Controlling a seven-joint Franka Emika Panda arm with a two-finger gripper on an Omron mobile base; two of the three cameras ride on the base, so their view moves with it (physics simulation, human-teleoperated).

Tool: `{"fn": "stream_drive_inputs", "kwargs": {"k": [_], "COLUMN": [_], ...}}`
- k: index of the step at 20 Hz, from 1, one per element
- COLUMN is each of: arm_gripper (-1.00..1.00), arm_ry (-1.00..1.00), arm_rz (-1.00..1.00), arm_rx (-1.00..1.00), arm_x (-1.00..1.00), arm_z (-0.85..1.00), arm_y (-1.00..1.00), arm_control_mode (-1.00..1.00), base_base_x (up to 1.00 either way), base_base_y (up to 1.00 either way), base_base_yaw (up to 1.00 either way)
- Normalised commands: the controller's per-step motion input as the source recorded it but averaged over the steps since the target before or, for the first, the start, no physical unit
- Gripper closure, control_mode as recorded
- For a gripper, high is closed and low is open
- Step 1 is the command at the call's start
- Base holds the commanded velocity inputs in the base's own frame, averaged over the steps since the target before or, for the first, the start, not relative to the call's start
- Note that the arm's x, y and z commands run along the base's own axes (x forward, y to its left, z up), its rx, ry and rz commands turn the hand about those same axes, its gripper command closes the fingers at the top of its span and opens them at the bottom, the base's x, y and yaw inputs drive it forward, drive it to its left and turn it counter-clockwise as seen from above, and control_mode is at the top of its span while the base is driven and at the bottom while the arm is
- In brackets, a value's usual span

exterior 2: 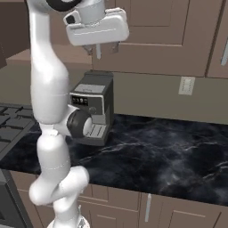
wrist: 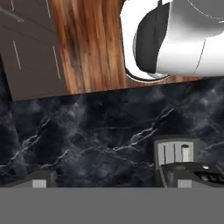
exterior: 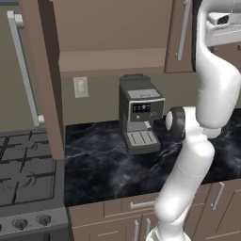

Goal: Pick the bell pepper from the counter and place it in the cabinet. Then close the cabinet.

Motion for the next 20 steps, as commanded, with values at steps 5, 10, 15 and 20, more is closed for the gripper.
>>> {"fn": "stream_drive_inputs", "kwargs": {"k": [5,10,15,20], "arm_gripper": [-1.0,-1.0,-1.0,-1.0], "arm_ry": [-0.04,0.0,0.0,0.0], "arm_rz": [0.0,0.0,0.0,0.0], "arm_rx": [-0.18,-0.15,-0.14,-0.14], "arm_x": [-1.0,-1.0,-1.0,-1.0], "arm_z": [-1.0,-1.0,-1.0,-1.0], "arm_y": [1.0,1.0,0.98,0.87], "arm_control_mode": [-1.0,-1.0,-1.0,-1.0], "base_base_x": [0.0,0.0,0.0,0.0], "base_base_y": [0.0,0.0,0.0,0.0], "base_base_yaw": [0.0,0.0,0.0,0.0]}}
